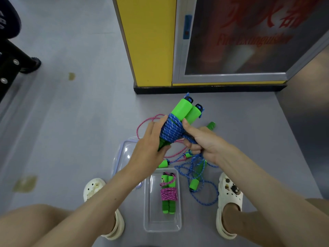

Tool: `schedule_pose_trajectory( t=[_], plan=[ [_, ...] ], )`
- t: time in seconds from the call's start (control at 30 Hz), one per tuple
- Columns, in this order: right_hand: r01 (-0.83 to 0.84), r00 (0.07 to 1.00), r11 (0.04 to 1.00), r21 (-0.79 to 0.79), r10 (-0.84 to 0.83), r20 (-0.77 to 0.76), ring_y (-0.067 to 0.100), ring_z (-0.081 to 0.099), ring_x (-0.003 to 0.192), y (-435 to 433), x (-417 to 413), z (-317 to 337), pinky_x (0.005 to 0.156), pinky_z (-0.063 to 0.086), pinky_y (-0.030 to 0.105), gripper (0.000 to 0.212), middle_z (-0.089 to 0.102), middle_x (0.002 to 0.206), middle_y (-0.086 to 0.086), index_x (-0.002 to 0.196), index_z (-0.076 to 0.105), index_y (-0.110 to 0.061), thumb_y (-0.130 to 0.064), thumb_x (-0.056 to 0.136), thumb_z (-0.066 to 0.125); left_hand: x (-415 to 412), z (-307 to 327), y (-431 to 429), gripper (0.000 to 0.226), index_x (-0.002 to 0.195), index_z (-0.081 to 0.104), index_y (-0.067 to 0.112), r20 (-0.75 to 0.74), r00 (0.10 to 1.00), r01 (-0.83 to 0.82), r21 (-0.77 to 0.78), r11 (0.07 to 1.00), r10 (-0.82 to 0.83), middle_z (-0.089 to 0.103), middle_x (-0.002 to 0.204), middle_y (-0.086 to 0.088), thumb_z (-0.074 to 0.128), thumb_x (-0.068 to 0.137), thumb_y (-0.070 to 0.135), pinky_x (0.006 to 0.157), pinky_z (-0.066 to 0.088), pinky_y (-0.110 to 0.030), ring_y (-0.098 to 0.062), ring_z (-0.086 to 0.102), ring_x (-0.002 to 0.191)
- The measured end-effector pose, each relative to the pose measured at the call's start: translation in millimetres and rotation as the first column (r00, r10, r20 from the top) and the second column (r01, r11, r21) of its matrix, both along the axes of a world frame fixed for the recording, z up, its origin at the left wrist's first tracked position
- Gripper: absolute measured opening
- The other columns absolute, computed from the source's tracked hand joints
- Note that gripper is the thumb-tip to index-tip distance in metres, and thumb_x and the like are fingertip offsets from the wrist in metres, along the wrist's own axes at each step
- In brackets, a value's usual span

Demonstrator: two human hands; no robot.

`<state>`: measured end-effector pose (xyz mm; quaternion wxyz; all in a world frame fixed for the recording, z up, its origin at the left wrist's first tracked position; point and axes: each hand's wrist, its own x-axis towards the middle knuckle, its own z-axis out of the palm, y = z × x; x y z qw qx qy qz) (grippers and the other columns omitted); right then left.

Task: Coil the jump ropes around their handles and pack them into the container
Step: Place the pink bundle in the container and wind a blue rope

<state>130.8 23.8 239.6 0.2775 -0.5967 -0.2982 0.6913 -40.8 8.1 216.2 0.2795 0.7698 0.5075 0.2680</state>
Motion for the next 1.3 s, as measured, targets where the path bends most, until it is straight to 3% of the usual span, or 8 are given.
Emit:
schedule_pose_trajectory(
  t=[0.3,0.47,0.63,0.73,0.8,0.93,1.17,1.3],
  plan=[
    [-0.049,0.998,0.997,-0.063,0.047,-0.04,0.005,0.038,0.04,0,-3,0,0.04,0.031,0.016,0.022,0.058,0.062,0.007,0.108,0.059,0.005,-0.011,0.096,0.05,-5,-1,-3,0.107,0.133,0.04,0.014,-0.487,0.862,0.042,0.347,0.937,0.142,0.065,0.11,-0.012,0.077,0.037,-0.014,0.041,0.029,-0.022,-0.025,0.061,0.062],
    [-0.001,0.989,0.999,-0.047,-0.006,-0.15,0.009,0.046,0.053,-1,-4,-1,0.05,0.029,0.016,0.033,0.063,0.08,0.006,0.104,0.063,-0.01,-0.039,0.089,0.061,-4,-1,-1,0.089,0.124,0.056,0.002,-0.476,0.863,0.07,0.443,0.894,0.168,0.068,0.11,-0.013,0.076,0.039,-0.015,0.051,0.052,-0.033,-0.03,0.066,0.073],
    [0.112,0.993,0.992,-0.063,-0.114,-0.037,0.003,0.03,0.033,0,-5,-2,0.056,0.029,0.017,0.038,0.058,0.058,0.0,0.085,0.06,-0.016,-0.053,0.081,0.064,-4,-8,2,0.083,0.128,0.054,0.002,-0.454,0.885,0.118,0.436,0.892,0.105,0.066,0.116,-0.012,0.081,0.05,-0.008,0.063,0.056,-0.035,-0.028,0.065,0.085],
    [0.132,0.991,0.99,-0.04,-0.131,0.025,0.007,0.029,0.037,2,-3,-2,0.05,0.032,0.02,0.035,0.051,0.049,-0.001,0.086,0.061,-0.016,-0.049,0.079,0.066,-2,-6,0,0.077,0.139,0.044,0.012,-0.334,0.943,0.066,0.231,0.971,0.015,0.054,0.133,-0.001,0.08,0.073,0.027,0.074,0.054,-0.031,-0.018,0.057,0.104],
    [0.112,0.993,0.994,-0.009,-0.112,0.049,0.009,0.029,0.041,3,-2,0,0.052,0.033,0.023,0.032,0.049,0.047,-0.002,0.089,0.062,-0.014,-0.046,0.08,0.065,1,5,0,0.078,0.144,0.033,0.021,-0.07,0.997,-0.047,-0.133,0.99,0.038,0.044,0.134,0.009,0.064,0.079,0.053,0.083,0.048,-0.025,-0.005,0.05,0.109],
    [0.022,0.994,0.998,0.066,-0.029,0.102,0.013,0.032,0.048,3,-3,6,0.054,0.033,0.024,0.025,0.049,0.047,0.0,0.079,0.06,-0.012,-0.036,0.084,0.064,-6,19,12,0.073,0.137,0.043,0.027,0.245,0.911,-0.096,-0.657,0.748,0.332,0.055,0.124,0.002,0.059,0.073,0.058,0.075,0.055,-0.023,-0.009,0.061,0.098],
    [-0.162,0.987,0.978,0.13,0.161,0.017,0.009,0.025,0.039,-3,0,14,0.051,0.03,0.024,0.028,0.047,0.044,-0.002,0.072,0.057,-0.01,-0.032,0.089,0.058,-11,28,10,0.056,0.122,0.057,0.011,0.435,0.778,0.219,-0.864,0.454,0.454,0.071,0.104,-0.015,0.069,0.071,0.033,0.066,0.058,-0.032,-0.027,0.071,0.083],
    [-0.186,0.983,0.968,0.166,0.185,0.022,0.013,0.025,0.043,-2,-1,11,0.054,0.031,0.026,0.036,0.048,0.042,-0.002,0.071,0.058,-0.006,-0.038,0.089,0.058,-8,29,8,0.052,0.121,0.058,0.009,0.467,0.748,0.233,-0.85,0.472,0.472,0.071,0.098,-0.016,0.07,0.073,0.024,0.064,0.059,-0.036,-0.028,0.069,0.075]
  ],
)
